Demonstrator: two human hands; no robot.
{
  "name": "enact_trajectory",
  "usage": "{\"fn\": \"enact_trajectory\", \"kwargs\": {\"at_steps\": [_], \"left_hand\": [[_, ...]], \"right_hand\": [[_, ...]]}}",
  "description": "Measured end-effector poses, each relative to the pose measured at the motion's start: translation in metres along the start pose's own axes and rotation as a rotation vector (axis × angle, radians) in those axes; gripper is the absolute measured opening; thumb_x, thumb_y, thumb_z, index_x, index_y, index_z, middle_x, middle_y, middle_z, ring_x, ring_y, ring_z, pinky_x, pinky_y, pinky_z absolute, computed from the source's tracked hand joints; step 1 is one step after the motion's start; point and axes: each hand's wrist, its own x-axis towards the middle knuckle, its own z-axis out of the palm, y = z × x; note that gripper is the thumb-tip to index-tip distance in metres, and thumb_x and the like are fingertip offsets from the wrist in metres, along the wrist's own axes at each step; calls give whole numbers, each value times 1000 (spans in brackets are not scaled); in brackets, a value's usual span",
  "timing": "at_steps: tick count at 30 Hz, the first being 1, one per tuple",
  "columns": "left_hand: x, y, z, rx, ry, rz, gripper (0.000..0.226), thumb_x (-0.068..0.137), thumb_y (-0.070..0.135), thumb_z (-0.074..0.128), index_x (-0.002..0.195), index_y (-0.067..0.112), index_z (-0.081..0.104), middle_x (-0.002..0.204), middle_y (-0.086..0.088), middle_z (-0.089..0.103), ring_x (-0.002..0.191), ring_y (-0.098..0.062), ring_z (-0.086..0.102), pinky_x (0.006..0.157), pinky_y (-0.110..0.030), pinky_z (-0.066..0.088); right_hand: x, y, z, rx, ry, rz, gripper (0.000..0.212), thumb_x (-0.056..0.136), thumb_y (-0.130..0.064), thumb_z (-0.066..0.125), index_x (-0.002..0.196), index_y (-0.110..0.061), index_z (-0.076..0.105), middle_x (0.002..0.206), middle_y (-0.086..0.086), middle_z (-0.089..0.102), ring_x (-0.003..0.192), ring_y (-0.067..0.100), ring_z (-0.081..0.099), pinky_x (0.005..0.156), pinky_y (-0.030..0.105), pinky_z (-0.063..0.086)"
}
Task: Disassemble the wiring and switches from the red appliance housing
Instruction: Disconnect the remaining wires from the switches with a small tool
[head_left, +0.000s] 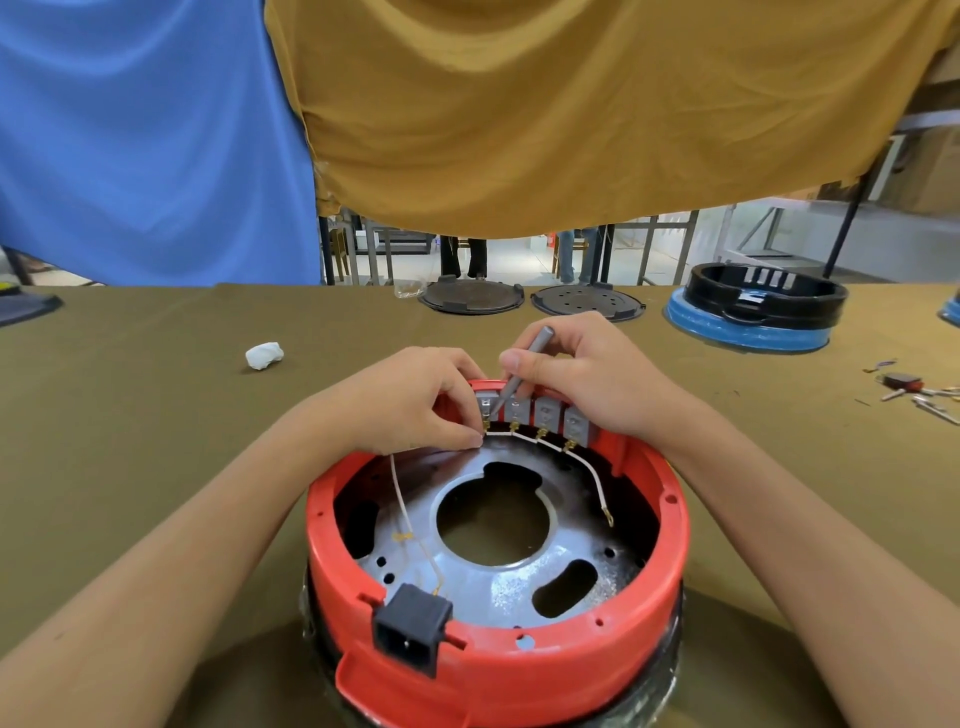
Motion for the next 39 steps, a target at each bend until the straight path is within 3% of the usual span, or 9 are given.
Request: {"fn": "enact_trajectory", "kwargs": {"at_steps": [9, 15, 19, 22, 26, 29, 33, 36, 39], "left_hand": [[-1, 1, 0, -12, 3, 1, 12, 83, 29, 77, 75, 37, 76, 115, 22, 54, 102, 2, 55, 96, -27, 43], [-1, 3, -1, -22, 3, 1, 17, 83, 27, 77, 74, 41, 73, 113, 25, 54, 98, 4, 55, 92, -23, 43], [-1, 3, -1, -12, -3, 3, 15, 83, 27, 77, 75, 39, 74, 116, 21, 55, 102, 2, 56, 95, -26, 43], [-1, 3, -1, -6, 0, 7, 12, 83, 27, 77, 76, 37, 76, 117, 19, 55, 102, 2, 56, 96, -27, 43], [-1, 3, -1, -7, -3, 5, 7, 83, 27, 77, 79, 32, 78, 117, 19, 55, 102, 2, 55, 97, -29, 44], [-1, 3, -1, -5, -1, 7, 6, 84, 27, 77, 79, 32, 78, 116, 19, 55, 102, 2, 55, 97, -29, 44], [-2, 4, -2, -18, -3, -1, 13, 83, 28, 77, 75, 37, 76, 117, 19, 55, 103, 1, 55, 97, -29, 44], [-2, 5, -2, -18, 0, 2, 18, 83, 28, 76, 72, 42, 72, 117, 21, 54, 102, 2, 54, 96, -27, 43], [-2, 4, -1, -20, 5, 6, 15, 83, 28, 77, 74, 40, 74, 116, 20, 54, 101, 1, 55, 96, -29, 44]], "right_hand": [[-2, 0, 0, -10, 22, -5, 19, 94, -26, 68, 80, -14, 72, 66, -6, 71, 61, -1, 62, 65, 14, 47], [-6, -5, 1, -127, -8, -91, 17, 94, -27, 68, 80, -20, 73, 72, -2, 72, 51, -1, 55, 55, 11, 39], [-1, -2, 1, -68, 15, -31, 19, 94, -27, 68, 80, -15, 72, 72, -1, 74, 62, 9, 64, 65, 24, 50], [1, 1, 1, 6, 1, 6, 21, 95, -25, 67, 82, -10, 71, 69, 1, 73, 59, 3, 62, 63, 16, 46], [4, 2, 1, 51, 0, 37, 24, 96, -28, 66, 82, -9, 71, 72, 8, 73, 65, 11, 65, 71, 26, 51], [5, 2, 2, 57, -2, 51, 25, 96, -28, 66, 83, -8, 71, 72, 9, 73, 65, 11, 64, 71, 24, 50], [0, 1, 2, 11, 26, -1, 23, 95, -28, 66, 82, -9, 71, 68, 1, 72, 62, 5, 64, 71, 26, 52], [-3, -1, 2, -67, 3, -46, 21, 95, -25, 67, 79, -13, 70, 56, -14, 64, 49, -1, 54, 53, 14, 41], [-4, -2, 2, -69, 4, -65, 20, 95, -24, 67, 78, -14, 70, 55, -18, 63, 46, -3, 53, 53, 7, 36]]}}
